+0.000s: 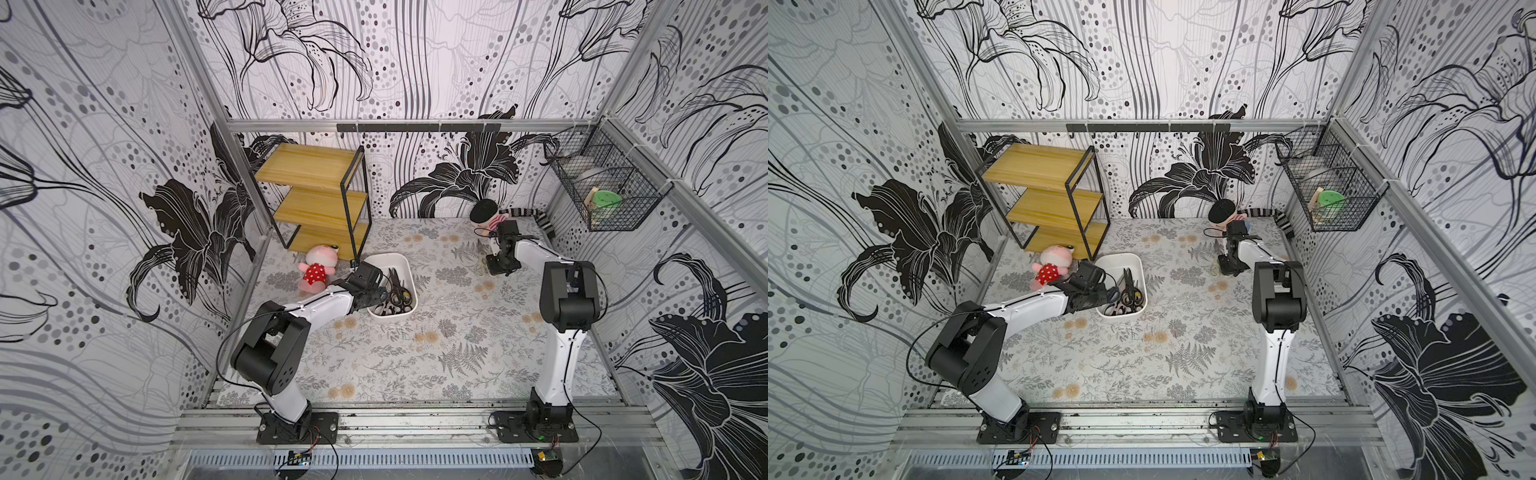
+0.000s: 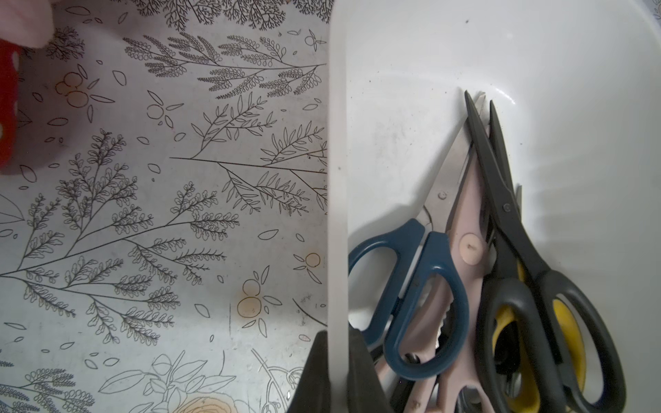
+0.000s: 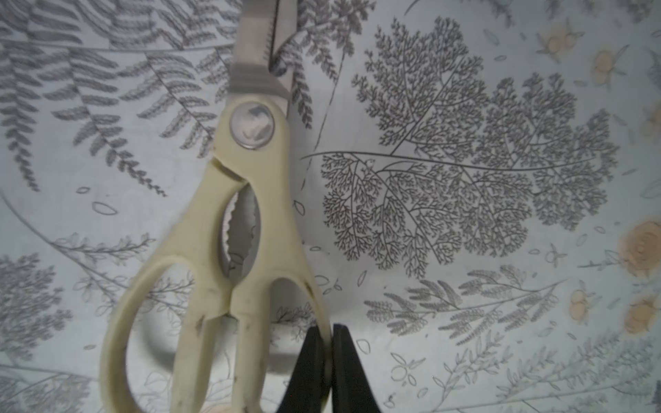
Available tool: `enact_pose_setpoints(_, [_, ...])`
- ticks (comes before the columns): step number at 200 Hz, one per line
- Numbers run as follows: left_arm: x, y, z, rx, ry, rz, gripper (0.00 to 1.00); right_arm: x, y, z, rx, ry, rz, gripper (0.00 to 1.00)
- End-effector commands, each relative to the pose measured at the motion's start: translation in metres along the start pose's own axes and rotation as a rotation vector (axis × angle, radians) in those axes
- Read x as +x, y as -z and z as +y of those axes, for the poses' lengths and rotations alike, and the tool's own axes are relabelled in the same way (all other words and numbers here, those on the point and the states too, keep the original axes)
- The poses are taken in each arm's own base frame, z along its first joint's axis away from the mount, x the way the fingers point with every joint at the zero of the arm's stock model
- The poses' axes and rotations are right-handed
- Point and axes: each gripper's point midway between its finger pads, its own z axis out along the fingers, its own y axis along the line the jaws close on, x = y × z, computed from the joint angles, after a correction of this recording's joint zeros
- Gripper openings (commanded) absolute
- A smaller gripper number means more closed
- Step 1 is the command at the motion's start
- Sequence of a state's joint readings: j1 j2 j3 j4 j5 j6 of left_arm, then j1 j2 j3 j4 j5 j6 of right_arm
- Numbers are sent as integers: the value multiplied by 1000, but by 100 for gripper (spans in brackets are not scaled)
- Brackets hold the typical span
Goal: Take the scissors out of the storage box
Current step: Place the scissors at the center of the board.
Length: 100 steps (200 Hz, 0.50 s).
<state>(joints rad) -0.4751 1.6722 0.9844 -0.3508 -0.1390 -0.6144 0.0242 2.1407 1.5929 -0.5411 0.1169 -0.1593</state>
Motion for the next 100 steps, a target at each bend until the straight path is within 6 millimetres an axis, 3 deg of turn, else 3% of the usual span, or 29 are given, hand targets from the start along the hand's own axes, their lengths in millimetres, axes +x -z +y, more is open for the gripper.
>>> enact_pose_setpoints(1, [-14,10,-10,51,22,-48,0,10,-9,1,-10,21,22,0])
enact_pose_setpoints(22, [-15,10,-11,53,23,-50,0,18,-13,1,-7,25,38,1])
enact_pose_setpoints(38, [-15,11,-10,53,23,-52,0,20,-13,0,-8,24,40,16])
enact_pose_setpoints(59, [-16,12,-11,54,20,-55,0,16,-8,-2,-12,7,29,28])
enact_pose_setpoints(100, [-18,13,-11,51,16,-64,0,-11,29,-6,-36,-47,-27,43])
